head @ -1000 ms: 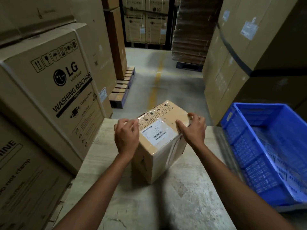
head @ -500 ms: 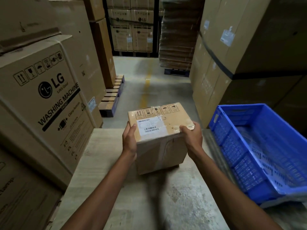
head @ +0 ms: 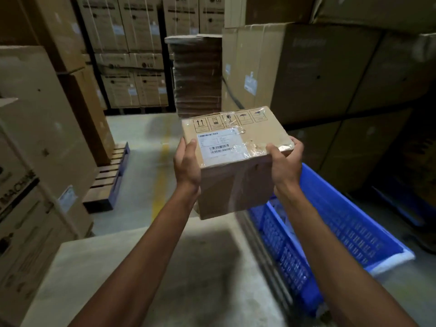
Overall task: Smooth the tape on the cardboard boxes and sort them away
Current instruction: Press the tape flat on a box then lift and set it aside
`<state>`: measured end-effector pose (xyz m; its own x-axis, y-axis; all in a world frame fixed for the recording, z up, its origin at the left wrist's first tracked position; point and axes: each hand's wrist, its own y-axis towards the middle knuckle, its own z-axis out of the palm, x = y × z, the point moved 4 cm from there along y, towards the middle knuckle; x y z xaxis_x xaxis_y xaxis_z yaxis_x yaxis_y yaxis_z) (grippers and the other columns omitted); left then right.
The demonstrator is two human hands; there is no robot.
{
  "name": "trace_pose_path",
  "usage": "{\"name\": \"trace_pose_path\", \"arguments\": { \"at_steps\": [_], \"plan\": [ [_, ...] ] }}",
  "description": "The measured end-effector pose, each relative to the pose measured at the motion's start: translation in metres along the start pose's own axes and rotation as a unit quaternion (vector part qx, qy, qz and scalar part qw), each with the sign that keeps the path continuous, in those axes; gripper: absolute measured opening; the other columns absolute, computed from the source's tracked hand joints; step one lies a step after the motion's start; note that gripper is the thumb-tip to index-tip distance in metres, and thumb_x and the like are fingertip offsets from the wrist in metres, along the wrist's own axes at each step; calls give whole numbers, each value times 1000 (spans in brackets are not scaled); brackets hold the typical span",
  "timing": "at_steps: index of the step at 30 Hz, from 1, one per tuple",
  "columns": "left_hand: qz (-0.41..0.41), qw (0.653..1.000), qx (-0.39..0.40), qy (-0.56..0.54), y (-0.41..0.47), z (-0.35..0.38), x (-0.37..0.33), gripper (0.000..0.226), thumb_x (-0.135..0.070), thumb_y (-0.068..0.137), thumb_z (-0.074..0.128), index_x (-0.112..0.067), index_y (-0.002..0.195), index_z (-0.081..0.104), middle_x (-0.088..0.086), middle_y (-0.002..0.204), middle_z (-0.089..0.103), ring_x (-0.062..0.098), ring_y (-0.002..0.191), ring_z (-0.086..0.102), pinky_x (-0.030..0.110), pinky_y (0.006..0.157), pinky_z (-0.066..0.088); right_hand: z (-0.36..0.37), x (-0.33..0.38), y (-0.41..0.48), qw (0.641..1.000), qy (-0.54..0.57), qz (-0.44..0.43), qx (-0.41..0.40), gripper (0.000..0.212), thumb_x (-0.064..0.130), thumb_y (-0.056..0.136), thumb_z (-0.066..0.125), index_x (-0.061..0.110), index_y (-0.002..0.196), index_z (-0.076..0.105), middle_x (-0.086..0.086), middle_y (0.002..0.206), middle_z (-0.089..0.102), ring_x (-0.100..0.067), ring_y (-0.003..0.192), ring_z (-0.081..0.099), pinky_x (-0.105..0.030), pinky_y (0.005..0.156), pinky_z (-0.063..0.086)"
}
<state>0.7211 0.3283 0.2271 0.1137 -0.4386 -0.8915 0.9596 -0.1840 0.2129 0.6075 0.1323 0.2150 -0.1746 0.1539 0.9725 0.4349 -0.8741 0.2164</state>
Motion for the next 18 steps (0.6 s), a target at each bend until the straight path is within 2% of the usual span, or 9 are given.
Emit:
{"name": "trace_pose_path", "arguments": {
  "at_steps": [2, 5, 6, 10, 14, 16, 18],
  "plan": [
    [2, 1000, 9, -21, 6, 41, 8, 29, -16, 103, 42, -10, 124, 61, 16, 119, 70, 31, 108, 68, 45, 96, 52, -21, 8, 33, 1000, 7, -11, -15, 58, 36, 75, 69, 27, 129, 48, -1, 121, 63, -16, 104, 64, -31, 83, 55],
    [-4, 999, 27, -27, 15, 102, 28, 29, -9, 104, 40, -7, 124, 60, 10, 108, 72, 18, 93, 70, 35, 87, 56, -56, 12, 81, 999, 4, -15, -40, 56, 39, 71, 68, 31, 123, 48, -1, 122, 63, -16, 105, 64, -34, 87, 55],
    [-11, 999, 31, -25, 18, 120, 37, 29, -7, 103, 40, -6, 123, 61, 10, 107, 72, 18, 92, 70, 36, 86, 56, -67, 11, 97, 999, 7, -16, -47, 55, 38, 70, 68, 32, 121, 48, -2, 123, 62, -16, 105, 64, -34, 88, 56],
    [-55, 998, 35, -25, 33, 180, 83, 36, -5, 95, 45, -6, 127, 61, 17, 118, 71, 35, 110, 67, 51, 95, 53, -106, -2, 161, 999, -2, 6, -53, 56, 38, 64, 68, 33, 117, 48, -4, 125, 60, -18, 105, 64, -38, 89, 58],
    [-83, 996, 26, -20, 39, 219, 125, 33, -8, 96, 46, -8, 125, 63, 14, 116, 72, 35, 110, 68, 52, 97, 54, -132, -27, 210, 997, -40, 48, -35, 58, 47, 59, 65, 37, 113, 46, -1, 122, 61, -19, 104, 64, -44, 91, 58],
    [-83, 996, 18, -8, 45, 236, 137, 33, -5, 98, 46, -6, 126, 63, 15, 118, 71, 34, 111, 67, 50, 99, 53, -141, -39, 225, 996, -31, 73, -34, 55, 42, 65, 66, 33, 115, 46, -3, 123, 60, -19, 103, 64, -42, 89, 58],
    [-80, 997, 23, 3, 51, 252, 144, 36, -2, 96, 44, -3, 128, 61, 18, 120, 70, 37, 113, 66, 49, 99, 52, -148, -51, 241, 995, -21, 89, -40, 48, 33, 74, 66, 29, 117, 45, -6, 124, 60, -19, 102, 63, -36, 80, 59]
  ]
}}
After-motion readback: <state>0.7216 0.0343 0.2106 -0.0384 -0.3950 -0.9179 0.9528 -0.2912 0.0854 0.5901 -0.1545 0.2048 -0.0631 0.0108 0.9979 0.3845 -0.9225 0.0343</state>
